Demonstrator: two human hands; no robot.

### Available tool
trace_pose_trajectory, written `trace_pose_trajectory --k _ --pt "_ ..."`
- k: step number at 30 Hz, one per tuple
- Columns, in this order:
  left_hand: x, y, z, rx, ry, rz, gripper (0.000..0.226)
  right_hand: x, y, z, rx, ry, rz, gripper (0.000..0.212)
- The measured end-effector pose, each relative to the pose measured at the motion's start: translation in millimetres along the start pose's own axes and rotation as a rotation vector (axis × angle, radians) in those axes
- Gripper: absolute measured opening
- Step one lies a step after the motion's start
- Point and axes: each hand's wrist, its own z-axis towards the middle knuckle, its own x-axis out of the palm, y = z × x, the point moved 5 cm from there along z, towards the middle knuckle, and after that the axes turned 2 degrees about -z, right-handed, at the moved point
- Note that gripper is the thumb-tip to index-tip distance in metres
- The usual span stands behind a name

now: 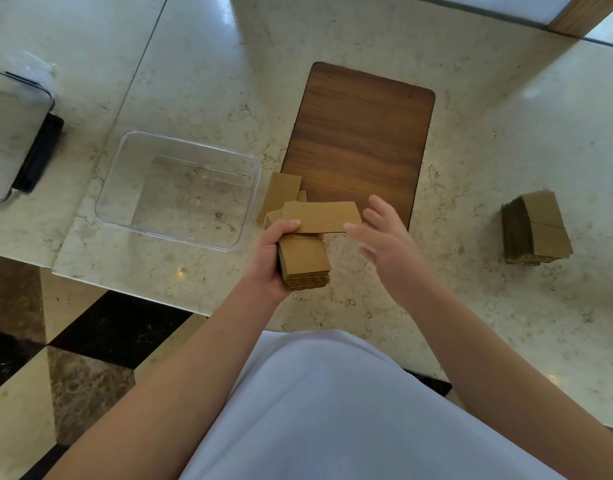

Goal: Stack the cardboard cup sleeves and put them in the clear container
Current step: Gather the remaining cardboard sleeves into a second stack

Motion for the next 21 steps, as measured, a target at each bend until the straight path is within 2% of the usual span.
trace_pose_trajectory --k 2,4,5,7,10,14,16,18,20,21 --pt "2.1 1.9 -1.0 -0.004 0.034 0.041 0.04 3.0 -6.4 4.7 0.099 -0.025 0.033 0.068" --pt "2.5 3.7 -1.6 -0.015 0.058 0.127 0.043 7.4 -12.0 9.2 0.19 0.031 0.257 0.041" --pt "2.2 4.1 -1.8 -0.019 0.071 0.167 0.042 9.6 -11.7 10.1 0.206 0.067 0.314 0.035" --pt "1.7 3.8 -3.0 -0.029 0.105 0.222 0.04 11.4 -10.0 11.8 0.188 0.101 0.259 0.028" --pt "0.0 5.0 -3.8 -0.048 0.121 0.234 0.042 12.1 -4.7 10.4 0.109 0.065 0.218 0.019" --pt "-3.8 5.1 -2.7 -0.034 0.08 0.151 0.06 10.7 7.2 4.4 -0.149 -0.053 -0.079 0.008" --pt "-4.9 4.1 -1.6 -0.012 0.061 0.103 0.069 8.7 13.8 -1.0 -0.358 -0.203 -0.334 0.014" --pt "-3.3 2.6 -1.4 0.019 0.101 0.075 0.061 14.5 22.9 -13.1 -0.626 -0.29 -0.592 0.011" --pt "-1.9 2.9 -1.6 0.028 0.125 0.022 0.052 27.1 22.6 -22.0 -0.861 -0.235 -0.853 0.023" --pt "-1.8 3.3 -1.3 0.03 0.122 0.002 0.053 34.4 19.4 -24.3 -0.915 -0.165 -0.973 0.029"
